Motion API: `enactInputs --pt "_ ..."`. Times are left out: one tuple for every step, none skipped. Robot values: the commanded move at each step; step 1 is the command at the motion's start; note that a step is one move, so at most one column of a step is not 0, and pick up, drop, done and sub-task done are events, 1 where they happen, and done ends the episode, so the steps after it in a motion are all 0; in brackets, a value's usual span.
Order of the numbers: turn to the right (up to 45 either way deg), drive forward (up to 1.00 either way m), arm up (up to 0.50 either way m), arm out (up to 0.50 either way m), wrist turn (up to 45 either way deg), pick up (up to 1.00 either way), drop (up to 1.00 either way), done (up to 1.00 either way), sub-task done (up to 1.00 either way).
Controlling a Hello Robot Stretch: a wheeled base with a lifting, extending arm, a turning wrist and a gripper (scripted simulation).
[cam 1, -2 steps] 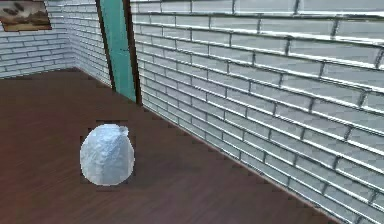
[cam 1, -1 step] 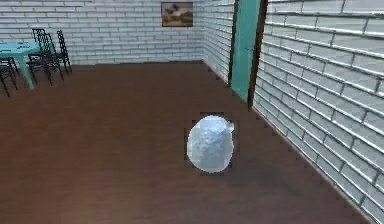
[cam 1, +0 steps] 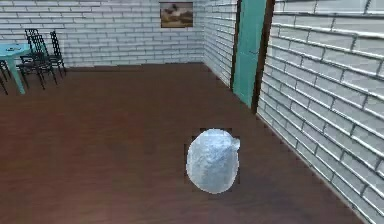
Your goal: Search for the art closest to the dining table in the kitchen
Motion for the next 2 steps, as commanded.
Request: enactInputs --pt "-24.0 0.0 0.0 0.0 0.0 0.0 0.0 0.0 0.0" --pt "0.0 1.0 0.0 0.0 0.0 0.0 0.0 0.0 0.0"
